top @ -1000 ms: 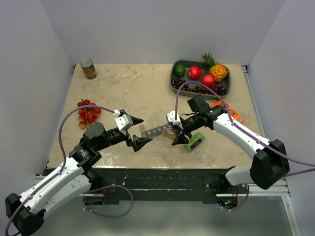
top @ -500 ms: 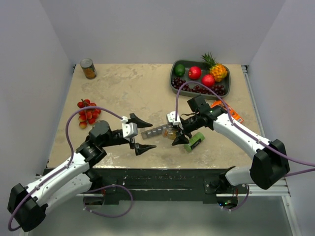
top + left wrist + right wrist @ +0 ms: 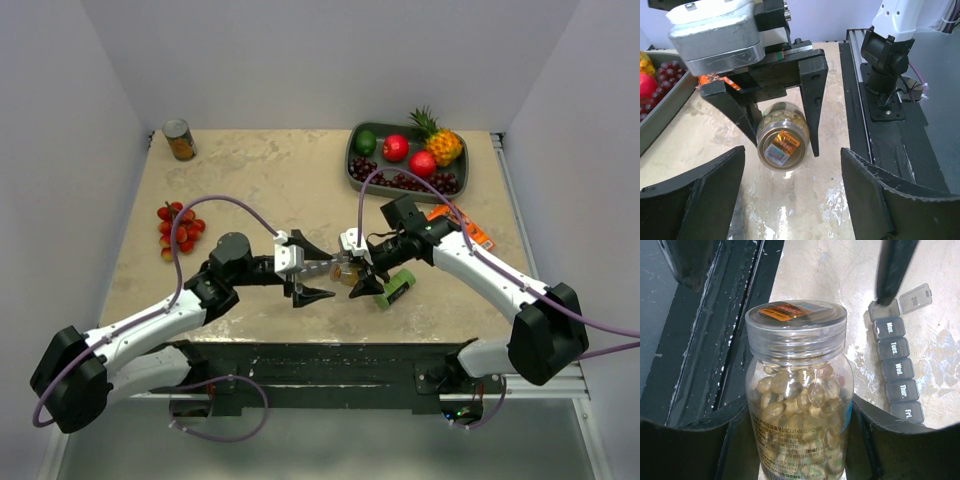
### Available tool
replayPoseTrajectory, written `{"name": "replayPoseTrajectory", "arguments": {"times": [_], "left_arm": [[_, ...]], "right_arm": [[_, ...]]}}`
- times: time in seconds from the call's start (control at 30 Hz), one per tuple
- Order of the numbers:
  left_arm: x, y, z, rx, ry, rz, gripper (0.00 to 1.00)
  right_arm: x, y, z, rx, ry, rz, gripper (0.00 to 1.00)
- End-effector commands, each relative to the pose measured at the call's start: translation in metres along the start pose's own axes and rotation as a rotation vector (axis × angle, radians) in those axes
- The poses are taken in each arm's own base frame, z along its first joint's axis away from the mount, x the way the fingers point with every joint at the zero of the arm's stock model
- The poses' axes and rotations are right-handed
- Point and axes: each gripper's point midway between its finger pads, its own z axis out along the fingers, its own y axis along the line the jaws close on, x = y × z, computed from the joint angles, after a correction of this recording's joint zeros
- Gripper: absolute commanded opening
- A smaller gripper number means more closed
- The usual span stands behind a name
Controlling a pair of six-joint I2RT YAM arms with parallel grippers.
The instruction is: Sort the pills into containers
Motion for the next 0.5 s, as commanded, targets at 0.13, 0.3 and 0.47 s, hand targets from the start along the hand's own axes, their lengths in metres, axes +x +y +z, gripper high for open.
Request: {"name": "replayPoseTrajectory", "arguments": {"times": [0.13,0.3,0.47], "left_arm": [[-0.031,0.007,0.019,-0.008,-0.097,0.084,0.61],[-0.025,0.008,0.021,-0.030,-0.092,0.041,0.50],[-0.021,0.005,0.025,-0.029,-0.085,0.012,0.50]], "right_arm": [[-0.014,0.001,-0.003,-0.003,-0.054,-0.053,0.00],[-0.014,0.001,-0.002,-0.003,-0.054,-0.050,0.00],[-0.014,0.001,-0.002,-0.001,-0.055,-0.048,0.00]]}}
